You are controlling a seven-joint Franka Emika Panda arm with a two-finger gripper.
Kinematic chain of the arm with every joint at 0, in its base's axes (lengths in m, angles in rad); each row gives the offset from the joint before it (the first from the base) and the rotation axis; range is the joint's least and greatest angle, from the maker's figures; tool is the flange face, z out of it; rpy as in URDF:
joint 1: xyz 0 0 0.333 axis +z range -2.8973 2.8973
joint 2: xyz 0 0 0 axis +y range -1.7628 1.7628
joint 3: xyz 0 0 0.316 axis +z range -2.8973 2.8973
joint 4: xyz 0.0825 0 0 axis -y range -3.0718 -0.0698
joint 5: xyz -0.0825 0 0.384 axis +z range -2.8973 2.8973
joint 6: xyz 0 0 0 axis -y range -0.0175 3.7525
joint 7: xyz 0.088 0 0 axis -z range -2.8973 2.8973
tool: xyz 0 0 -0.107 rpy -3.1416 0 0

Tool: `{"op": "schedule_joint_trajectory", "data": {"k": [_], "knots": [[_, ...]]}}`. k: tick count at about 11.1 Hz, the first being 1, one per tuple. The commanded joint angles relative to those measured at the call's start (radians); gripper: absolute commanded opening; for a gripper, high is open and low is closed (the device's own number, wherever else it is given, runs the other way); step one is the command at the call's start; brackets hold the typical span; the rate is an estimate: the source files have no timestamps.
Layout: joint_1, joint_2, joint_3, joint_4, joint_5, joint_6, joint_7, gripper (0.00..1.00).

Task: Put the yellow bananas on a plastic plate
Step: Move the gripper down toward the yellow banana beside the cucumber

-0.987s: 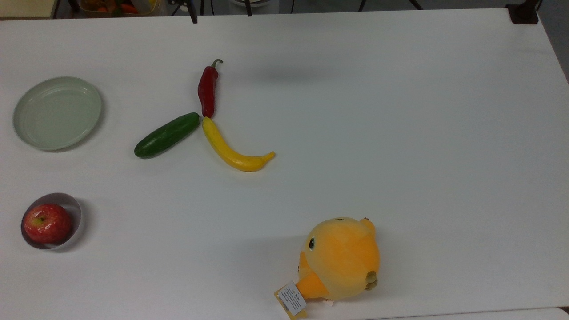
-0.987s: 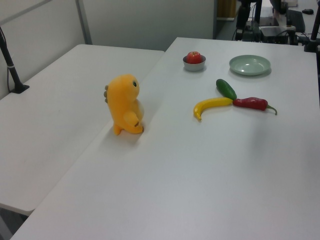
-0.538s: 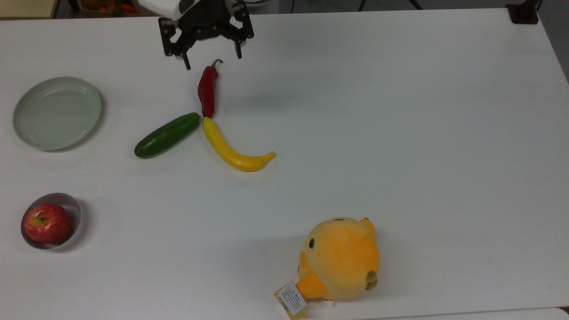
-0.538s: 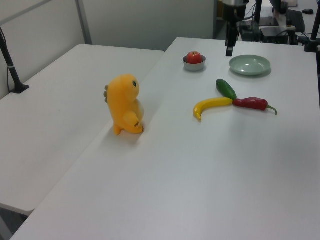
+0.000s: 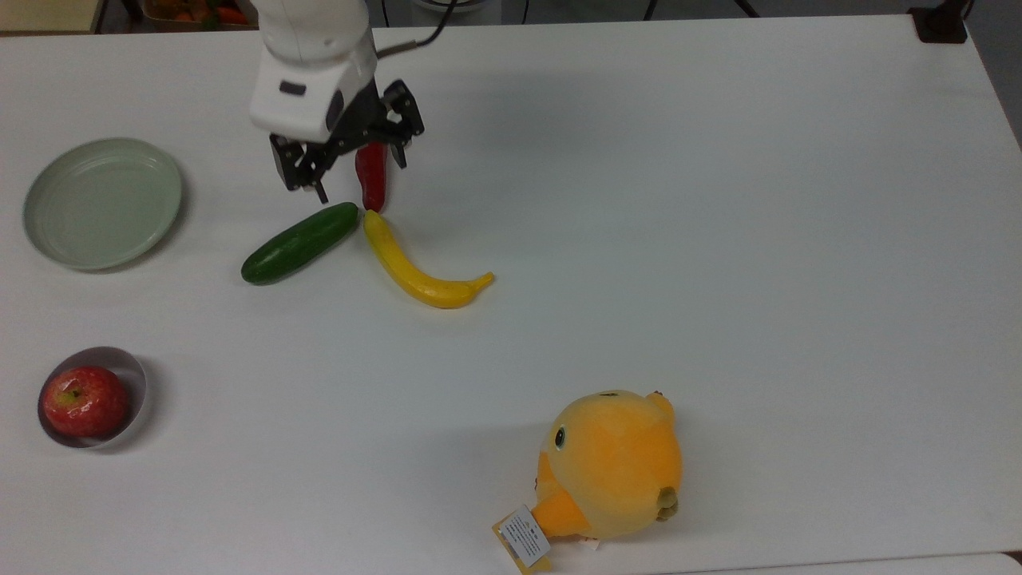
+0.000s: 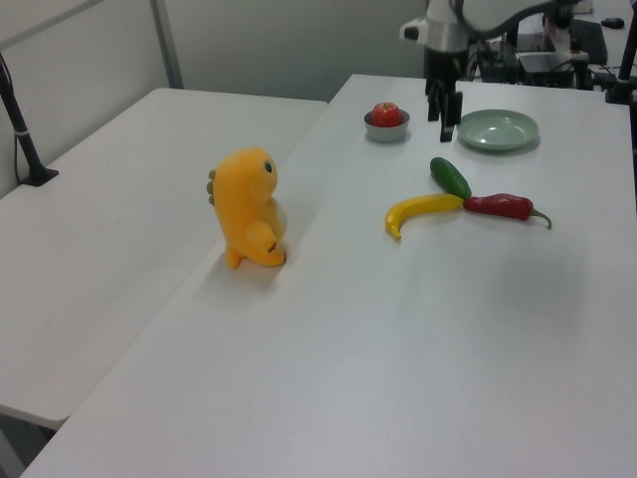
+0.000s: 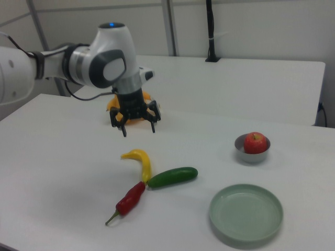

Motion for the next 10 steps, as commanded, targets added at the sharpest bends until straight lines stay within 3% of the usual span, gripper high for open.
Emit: {"op": "schedule_joint_trajectory", "data": {"k": [1, 4, 10], "knots": [[0.004, 0.091, 0.005, 0.007, -0.007, 0.104, -0.014, 1.0], [0.007, 0.143, 0.006, -0.006, -0.007, 0.179, -0.009, 1.0], [0.013, 0.206, 0.022, -0.022, -0.034, 0.19, 0.0, 1.0]]}}
